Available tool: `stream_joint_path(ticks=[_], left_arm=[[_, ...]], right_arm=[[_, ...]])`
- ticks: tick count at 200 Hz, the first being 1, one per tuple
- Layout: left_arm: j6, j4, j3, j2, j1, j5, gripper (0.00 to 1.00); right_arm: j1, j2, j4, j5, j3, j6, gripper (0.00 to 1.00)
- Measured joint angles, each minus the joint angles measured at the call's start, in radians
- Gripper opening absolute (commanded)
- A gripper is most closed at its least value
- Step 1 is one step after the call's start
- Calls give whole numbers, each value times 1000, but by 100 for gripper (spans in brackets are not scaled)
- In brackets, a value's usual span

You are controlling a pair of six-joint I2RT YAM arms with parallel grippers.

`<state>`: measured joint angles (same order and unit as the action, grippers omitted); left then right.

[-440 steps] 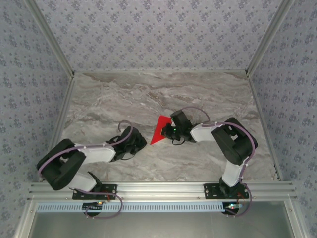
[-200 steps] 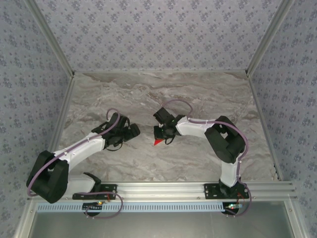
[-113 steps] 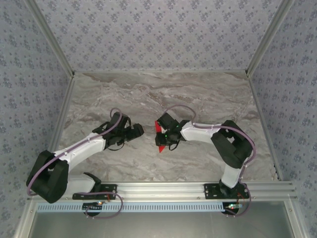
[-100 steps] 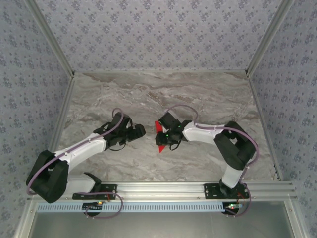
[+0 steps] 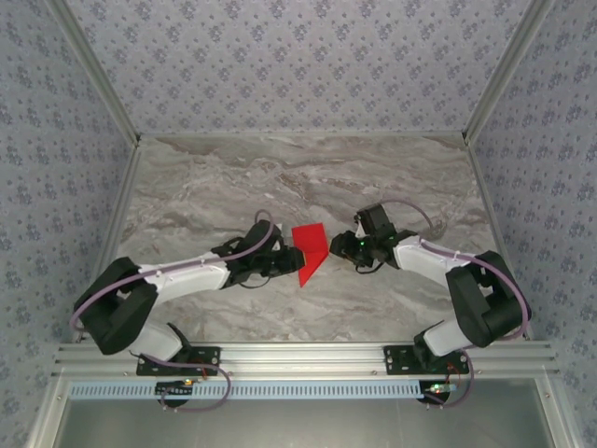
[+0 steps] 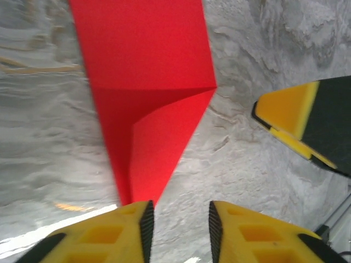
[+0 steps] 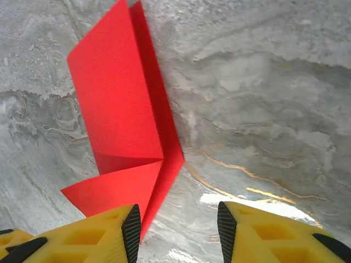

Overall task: Fold a paper plane with a square sheet of paper (pick it up from the middle)
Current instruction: Third fold the triangle at the center of the table, then fourth fold the wing at the center of the table.

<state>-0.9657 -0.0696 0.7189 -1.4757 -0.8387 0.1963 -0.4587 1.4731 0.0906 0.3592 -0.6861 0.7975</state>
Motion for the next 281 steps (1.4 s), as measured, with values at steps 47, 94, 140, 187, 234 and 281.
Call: stream_joint_path(ticks=[47,94,140,187,234,281], left_arm=[[-5,-24,75,-116,-8,-22,17],[-4,6,80,-147,-8,-80,16],[-4,9,80,-147,-8,-97,16],[-4,18,80,-147,-8,-104,16],[-3,26,80,-147,-8,-112,15],[-3,48,80,-147,1,-119,15]], right_arm=[[20,52,-66,92,3,-6,42],[25,150,-135,185,1,-12,40],[25,200,-205,259,-10,-12,37],[25,221,-243,294,-22,-12,35],[24,262,-287,347,-32,-13,32],[18,289,-292,399,-66,-65,23]])
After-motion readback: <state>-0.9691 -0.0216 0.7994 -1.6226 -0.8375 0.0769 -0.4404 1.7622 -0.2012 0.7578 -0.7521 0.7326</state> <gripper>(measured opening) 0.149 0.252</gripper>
